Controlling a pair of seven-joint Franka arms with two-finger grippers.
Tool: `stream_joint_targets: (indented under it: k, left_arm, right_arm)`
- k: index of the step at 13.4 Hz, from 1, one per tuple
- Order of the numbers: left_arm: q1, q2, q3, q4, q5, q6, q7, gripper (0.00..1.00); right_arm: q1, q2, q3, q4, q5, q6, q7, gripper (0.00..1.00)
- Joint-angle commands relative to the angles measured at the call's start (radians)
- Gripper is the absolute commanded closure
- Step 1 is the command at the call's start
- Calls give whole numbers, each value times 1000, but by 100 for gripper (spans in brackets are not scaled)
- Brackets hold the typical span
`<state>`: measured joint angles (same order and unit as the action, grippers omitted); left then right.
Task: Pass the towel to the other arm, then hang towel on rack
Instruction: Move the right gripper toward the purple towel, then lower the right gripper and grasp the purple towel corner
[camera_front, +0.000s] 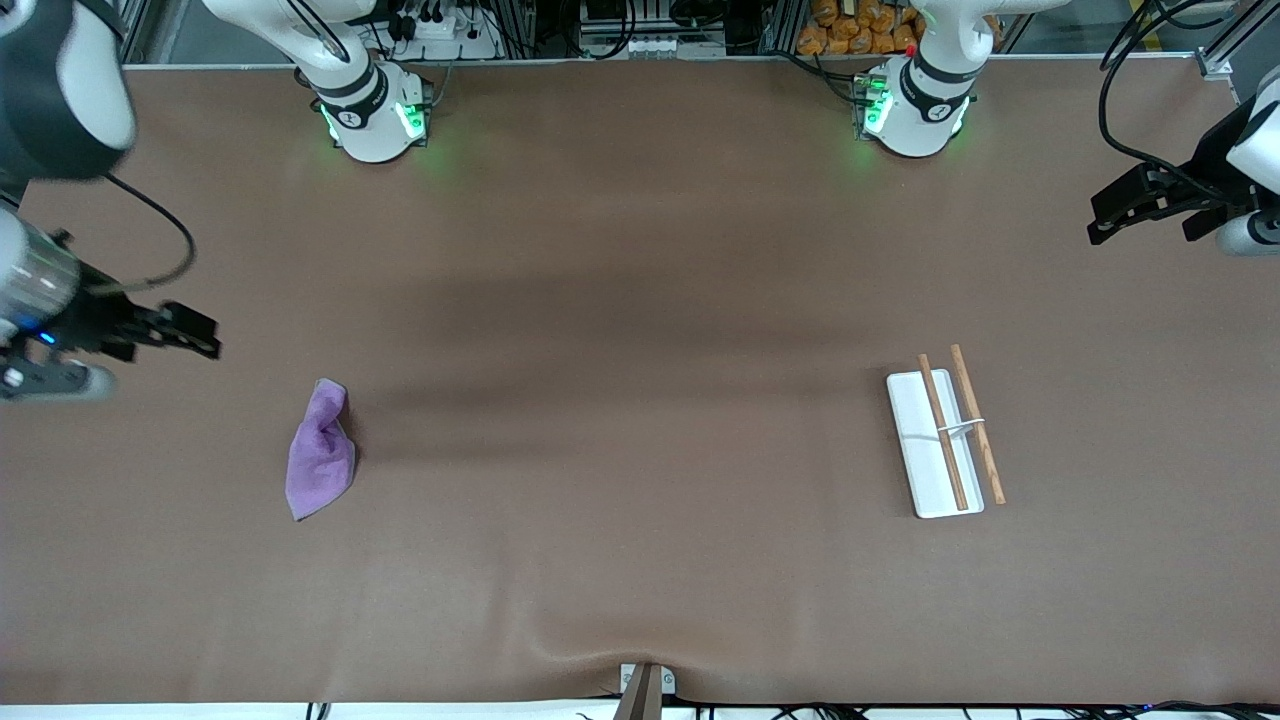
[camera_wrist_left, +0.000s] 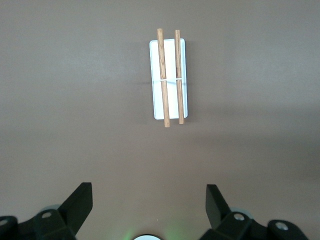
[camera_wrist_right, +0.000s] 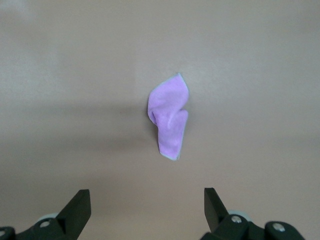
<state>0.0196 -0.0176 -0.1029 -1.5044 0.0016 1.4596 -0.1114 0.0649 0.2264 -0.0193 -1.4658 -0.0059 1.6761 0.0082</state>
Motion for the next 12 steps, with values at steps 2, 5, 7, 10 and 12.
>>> stream_joint_targets:
  k: [2, 5, 7, 10, 12]
  left_arm:
    - [-3, -10, 3, -10, -11, 2, 16, 0]
    - [-1, -4, 3, -8, -9, 10, 16, 0]
    - [-3, -4, 3, -8, -9, 13, 16, 0]
    - [-3, -4, 3, -8, -5, 13, 18, 0]
    - [-1, -2, 3, -8, -3, 13, 18, 0]
  right_arm:
    - [6, 54, -1, 10, -23, 40, -1, 0]
    - [12, 161, 1, 10, -26, 94, -16, 0]
    - [6, 229, -1, 2, -28, 94, -16, 0]
    - [-16, 342, -2, 2, -25, 125, -13, 0]
    - [-27, 413, -1, 2, -13, 184, -13, 0]
